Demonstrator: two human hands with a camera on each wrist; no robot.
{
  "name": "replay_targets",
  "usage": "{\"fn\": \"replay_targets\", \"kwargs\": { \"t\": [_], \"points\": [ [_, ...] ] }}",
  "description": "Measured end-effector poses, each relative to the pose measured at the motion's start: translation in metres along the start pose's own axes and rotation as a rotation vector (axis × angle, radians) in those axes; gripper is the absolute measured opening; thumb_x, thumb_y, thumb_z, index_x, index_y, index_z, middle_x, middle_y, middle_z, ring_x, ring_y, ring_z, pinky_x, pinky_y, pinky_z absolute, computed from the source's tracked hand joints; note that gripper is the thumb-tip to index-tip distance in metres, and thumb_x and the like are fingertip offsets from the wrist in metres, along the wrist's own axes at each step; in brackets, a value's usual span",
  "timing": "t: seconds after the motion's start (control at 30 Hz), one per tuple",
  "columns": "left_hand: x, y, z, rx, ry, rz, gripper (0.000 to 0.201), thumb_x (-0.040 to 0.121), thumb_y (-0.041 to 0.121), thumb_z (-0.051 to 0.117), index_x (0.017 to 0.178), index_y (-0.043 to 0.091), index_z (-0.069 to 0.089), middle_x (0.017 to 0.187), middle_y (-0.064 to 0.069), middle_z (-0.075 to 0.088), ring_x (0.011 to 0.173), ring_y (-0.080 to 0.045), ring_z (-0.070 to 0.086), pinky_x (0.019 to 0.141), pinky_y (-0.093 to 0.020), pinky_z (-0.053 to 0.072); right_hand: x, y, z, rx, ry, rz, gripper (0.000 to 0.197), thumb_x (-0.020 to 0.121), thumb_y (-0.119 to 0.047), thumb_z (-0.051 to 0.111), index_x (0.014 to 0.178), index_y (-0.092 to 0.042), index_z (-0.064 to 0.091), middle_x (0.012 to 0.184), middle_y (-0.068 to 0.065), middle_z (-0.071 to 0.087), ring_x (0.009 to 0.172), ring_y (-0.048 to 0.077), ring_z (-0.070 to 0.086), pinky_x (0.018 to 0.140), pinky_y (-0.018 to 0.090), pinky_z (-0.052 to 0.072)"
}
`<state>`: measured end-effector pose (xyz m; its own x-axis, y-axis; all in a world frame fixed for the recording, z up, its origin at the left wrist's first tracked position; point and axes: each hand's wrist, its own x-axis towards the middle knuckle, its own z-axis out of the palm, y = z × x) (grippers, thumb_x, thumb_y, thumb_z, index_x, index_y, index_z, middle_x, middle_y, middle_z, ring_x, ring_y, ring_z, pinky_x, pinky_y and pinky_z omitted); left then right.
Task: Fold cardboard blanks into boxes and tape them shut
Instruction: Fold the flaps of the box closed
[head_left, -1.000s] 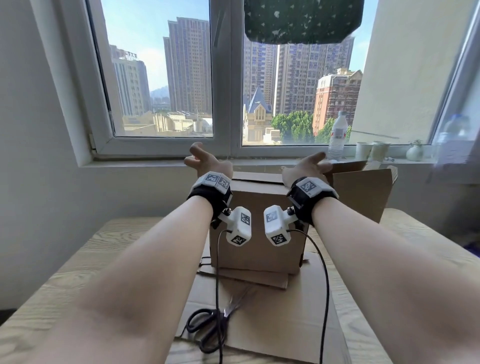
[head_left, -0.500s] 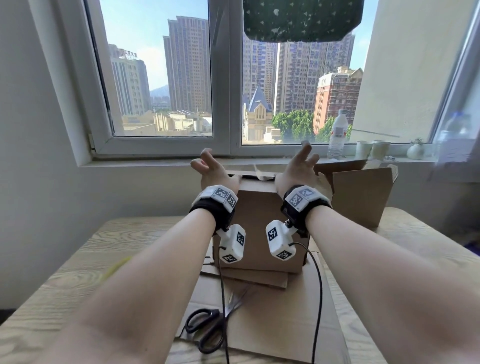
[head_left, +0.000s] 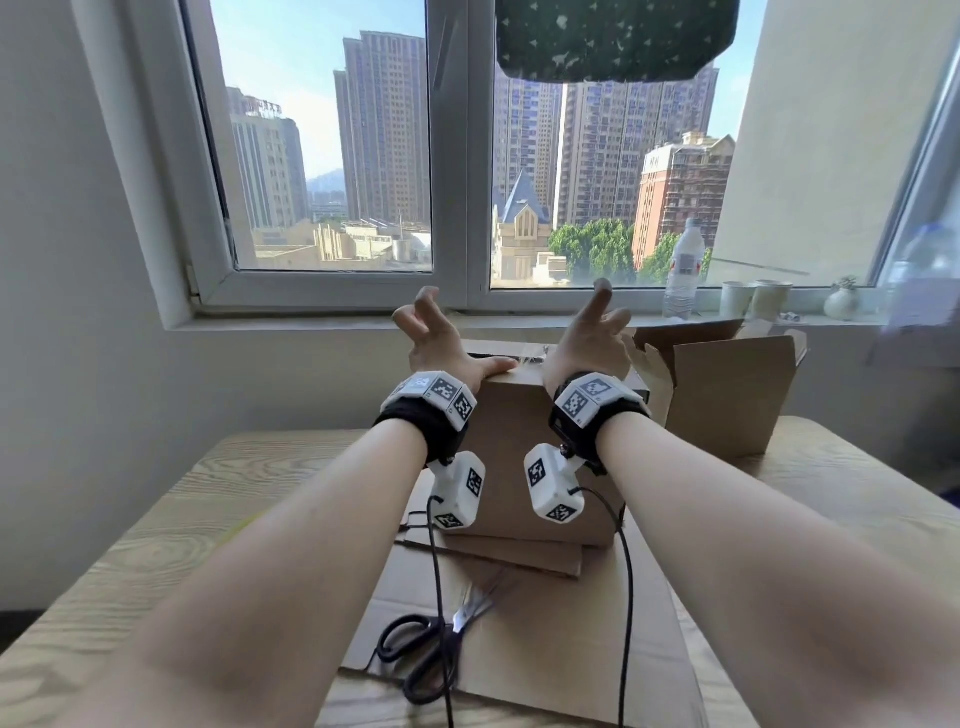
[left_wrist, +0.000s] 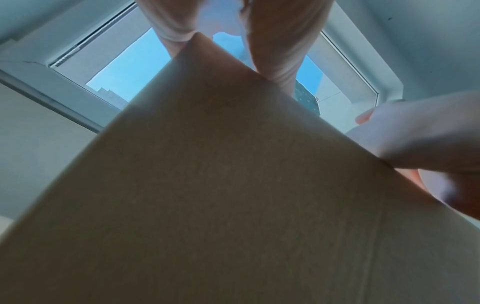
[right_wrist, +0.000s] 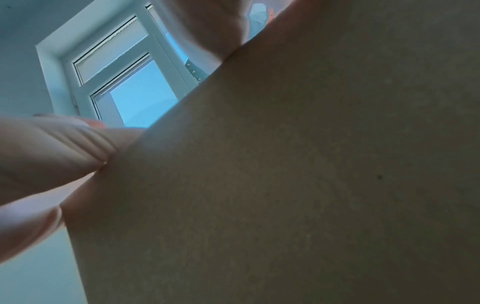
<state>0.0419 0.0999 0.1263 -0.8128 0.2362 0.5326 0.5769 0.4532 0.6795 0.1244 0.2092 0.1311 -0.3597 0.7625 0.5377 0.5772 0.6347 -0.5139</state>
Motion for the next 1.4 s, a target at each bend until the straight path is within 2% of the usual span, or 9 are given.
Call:
{"fn": "replay_targets", "kwargs": {
  "t": [0.17, 0.37, 0.6, 0.73, 0.9, 1.03, 1.2, 1.33, 1.4],
  "points": [
    [0.001, -0.003, 0.003, -0.029, -0.022, 0.069, 0.109, 0.058, 0.037, 0.093, 0.138, 0.015, 0.022, 0.137, -0.009, 0.019, 0.107, -0.027, 0.057, 0.094, -0.037, 0.049, 0.003, -0.010, -0.004, -0.061, -0.087, 0.003, 0.097, 0.097, -0.009, 0.055, 0.152, -0.014, -0.025, 0.132, 0.017, 0.036, 0.063, 0.020, 0.039, 0.071, 0.035, 0.043],
    [0.006, -0.006, 0.004, 0.016, -0.066, 0.164, 0.111, 0.056, 0.037, 0.094, 0.138, 0.020, 0.021, 0.133, -0.006, 0.021, 0.101, -0.023, 0.060, 0.097, -0.034, 0.045, 0.013, -0.007, -0.024, -0.161, -0.151, -0.008, 0.095, 0.097, -0.002, 0.050, 0.149, -0.011, -0.030, 0.152, 0.024, 0.023, 0.108, 0.031, 0.061, 0.092, 0.043, 0.048],
    [0.009, -0.007, -0.002, 0.106, -0.120, 0.199, 0.109, 0.060, 0.045, 0.090, 0.137, 0.019, 0.018, 0.131, -0.007, 0.021, 0.095, -0.018, 0.045, 0.093, -0.033, 0.047, 0.030, -0.003, -0.029, -0.197, -0.199, -0.064, 0.105, 0.092, -0.010, 0.060, 0.150, -0.012, -0.028, 0.149, 0.026, 0.019, 0.097, 0.033, 0.061, 0.084, 0.040, 0.051],
    [0.010, -0.007, -0.005, 0.105, -0.123, 0.158, 0.113, 0.056, 0.047, 0.092, 0.134, 0.023, 0.013, 0.130, -0.006, 0.019, 0.105, -0.023, 0.049, 0.096, -0.031, 0.045, 0.034, 0.004, -0.034, -0.167, -0.020, -0.145, 0.091, 0.087, -0.004, 0.061, 0.155, -0.014, 0.001, 0.144, 0.022, 0.025, 0.073, 0.028, 0.054, 0.076, 0.041, 0.047],
    [0.010, -0.006, -0.008, 0.069, -0.112, 0.083, 0.119, 0.049, 0.050, 0.094, 0.131, 0.026, 0.012, 0.129, -0.005, 0.018, 0.111, -0.031, 0.053, 0.097, -0.036, 0.047, 0.045, 0.016, -0.031, 0.224, 0.133, 0.055, 0.080, 0.083, 0.010, 0.055, 0.151, -0.011, 0.017, 0.149, 0.025, 0.020, 0.111, 0.042, 0.057, 0.092, 0.044, 0.049],
    [0.010, -0.005, -0.007, 0.091, -0.097, 0.042, 0.120, 0.048, 0.053, 0.093, 0.134, 0.025, 0.014, 0.130, -0.005, 0.019, 0.100, -0.034, 0.058, 0.092, -0.040, 0.051, 0.040, 0.022, -0.017, 0.290, 0.028, 0.242, 0.080, 0.091, -0.010, 0.059, 0.152, -0.013, 0.007, 0.153, 0.027, 0.010, 0.121, 0.043, 0.053, 0.100, 0.051, 0.048],
    [0.010, -0.006, -0.008, -0.050, -0.093, -0.033, 0.089, 0.075, 0.035, 0.081, 0.134, 0.025, 0.015, 0.127, -0.003, 0.019, 0.087, -0.025, 0.051, 0.079, -0.029, 0.046, 0.031, 0.029, -0.008, 0.264, 0.060, 0.154, 0.068, 0.093, -0.023, 0.060, 0.142, -0.017, 0.012, 0.141, 0.022, 0.023, 0.105, 0.041, 0.063, 0.086, 0.050, 0.055],
    [0.017, -0.001, -0.005, -0.218, -0.022, -0.168, 0.063, 0.087, 0.006, 0.061, 0.133, 0.018, 0.019, 0.117, -0.001, 0.018, 0.068, -0.006, 0.037, 0.057, -0.013, 0.036, 0.024, 0.029, -0.012, 0.171, -0.027, 0.103, 0.076, 0.098, -0.028, 0.056, 0.152, -0.013, 0.005, 0.147, 0.021, 0.018, 0.118, 0.040, 0.057, 0.095, 0.045, 0.048],
    [0.021, 0.000, -0.004, -0.294, 0.000, -0.232, 0.058, 0.088, 0.006, 0.060, 0.130, 0.016, 0.021, 0.115, -0.002, 0.019, 0.068, -0.004, 0.031, 0.061, -0.015, 0.040, 0.020, 0.029, -0.017, 0.130, -0.063, 0.088, 0.079, 0.099, -0.031, 0.053, 0.153, -0.014, -0.001, 0.150, 0.021, 0.015, 0.123, 0.039, 0.054, 0.097, 0.044, 0.046]
  ]
}}
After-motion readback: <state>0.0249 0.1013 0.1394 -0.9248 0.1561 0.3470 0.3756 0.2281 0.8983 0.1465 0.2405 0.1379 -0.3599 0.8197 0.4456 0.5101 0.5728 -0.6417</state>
